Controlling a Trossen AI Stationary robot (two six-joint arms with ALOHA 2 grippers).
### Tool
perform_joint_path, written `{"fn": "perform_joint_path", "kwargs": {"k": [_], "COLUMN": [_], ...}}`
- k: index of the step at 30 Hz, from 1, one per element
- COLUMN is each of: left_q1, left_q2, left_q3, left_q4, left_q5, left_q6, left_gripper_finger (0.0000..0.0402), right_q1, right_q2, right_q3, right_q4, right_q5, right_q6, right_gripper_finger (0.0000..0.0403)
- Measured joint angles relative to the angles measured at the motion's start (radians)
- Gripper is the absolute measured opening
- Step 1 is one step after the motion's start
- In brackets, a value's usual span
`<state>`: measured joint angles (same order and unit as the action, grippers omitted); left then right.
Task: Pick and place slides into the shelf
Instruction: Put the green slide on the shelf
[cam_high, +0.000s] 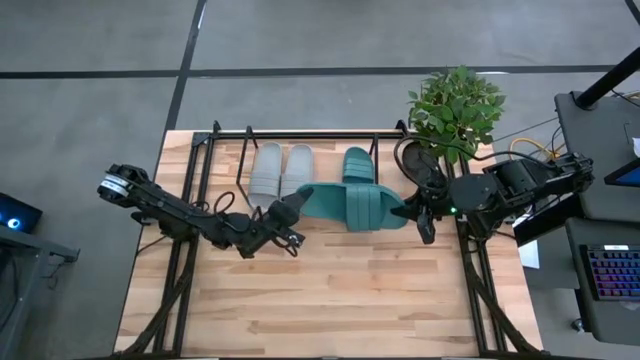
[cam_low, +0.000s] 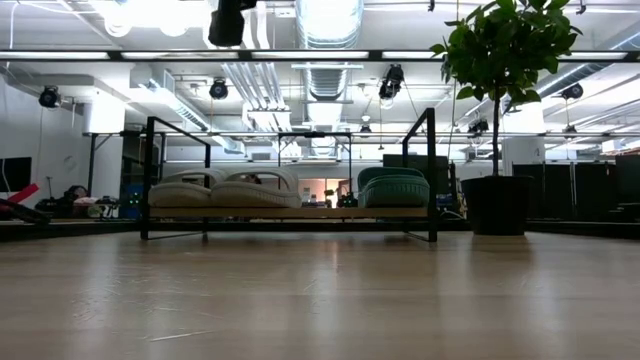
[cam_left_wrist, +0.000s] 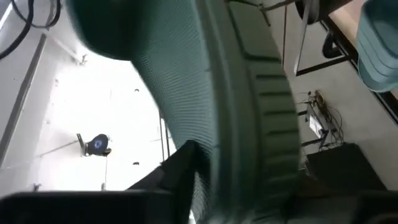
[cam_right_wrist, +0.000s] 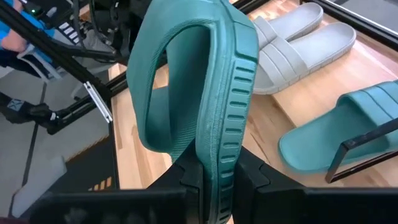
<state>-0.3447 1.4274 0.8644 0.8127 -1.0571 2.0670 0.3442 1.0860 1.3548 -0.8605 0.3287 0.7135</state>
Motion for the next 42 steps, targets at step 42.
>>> {"fn": "perform_joint_path", "kwargs": {"k": [42], "left_q1": [0.057], "left_q2": [-0.004], "left_q3": [-0.001], "left_q4": [0.066], "left_q5": [-0.070], "left_q6": [-1.057], "left_gripper_finger": [0.0044], "right_q1": [0.107], "right_q2": [-0.022], "right_q3": [0.095], "right_q4": [0.344], "right_q5": [0.335], "right_q6": [-0.701], "right_gripper_finger": [0.0148]}}
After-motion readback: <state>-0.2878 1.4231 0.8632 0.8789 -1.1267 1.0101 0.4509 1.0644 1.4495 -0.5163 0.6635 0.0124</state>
